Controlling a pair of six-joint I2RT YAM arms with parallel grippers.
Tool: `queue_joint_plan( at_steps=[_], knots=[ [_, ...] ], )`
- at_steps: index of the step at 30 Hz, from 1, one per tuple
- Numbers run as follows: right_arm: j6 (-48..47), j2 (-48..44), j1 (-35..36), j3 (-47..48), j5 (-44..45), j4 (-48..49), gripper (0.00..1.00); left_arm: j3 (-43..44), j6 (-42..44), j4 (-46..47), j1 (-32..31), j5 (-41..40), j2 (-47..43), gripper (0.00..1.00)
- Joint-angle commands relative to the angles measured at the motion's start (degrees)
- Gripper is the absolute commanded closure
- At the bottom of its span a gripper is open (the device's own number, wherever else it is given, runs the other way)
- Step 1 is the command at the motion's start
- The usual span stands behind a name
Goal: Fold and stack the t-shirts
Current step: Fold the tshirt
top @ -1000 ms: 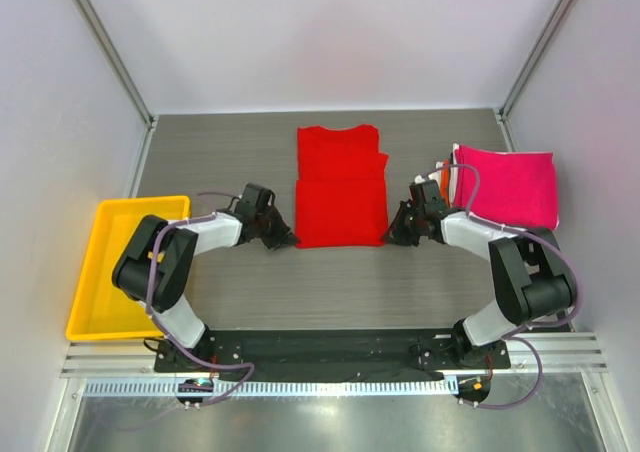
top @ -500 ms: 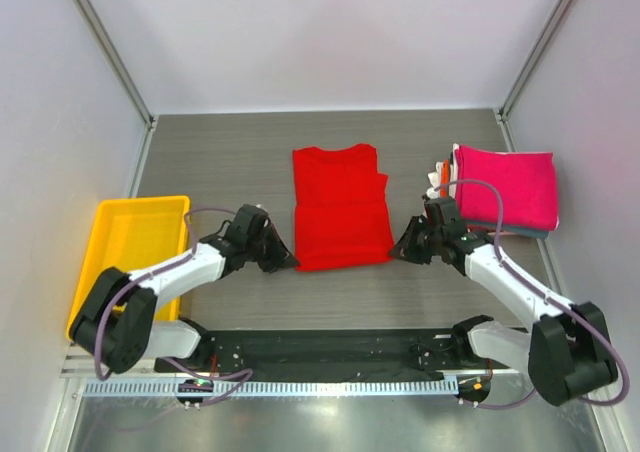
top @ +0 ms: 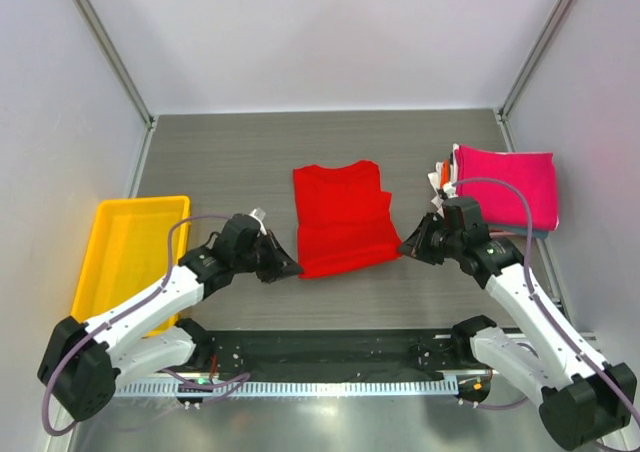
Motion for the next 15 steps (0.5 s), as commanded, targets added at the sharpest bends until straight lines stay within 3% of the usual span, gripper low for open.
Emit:
queue_joint_plan(
  at_steps=[1,7,15],
  knots=[
    [-0.78,-3.67,0.11,2.64,2.18,-4.39,0.99,1.62,-3.3,-3.12,-2.35,-0.41,-3.41,1.0],
    [-1.12,-2.8,0.02,5.62,5.16,-5.1,0.99,0.73,-6.12,-1.63,-2.8,-0.06,-6.32,1.0],
    [-3.23,7.3,0.02,15.1,12.46,-4.05,0.99,6.18,-7.18,-0.39,-2.1,-1.55,-2.63,1.0]
  ],
)
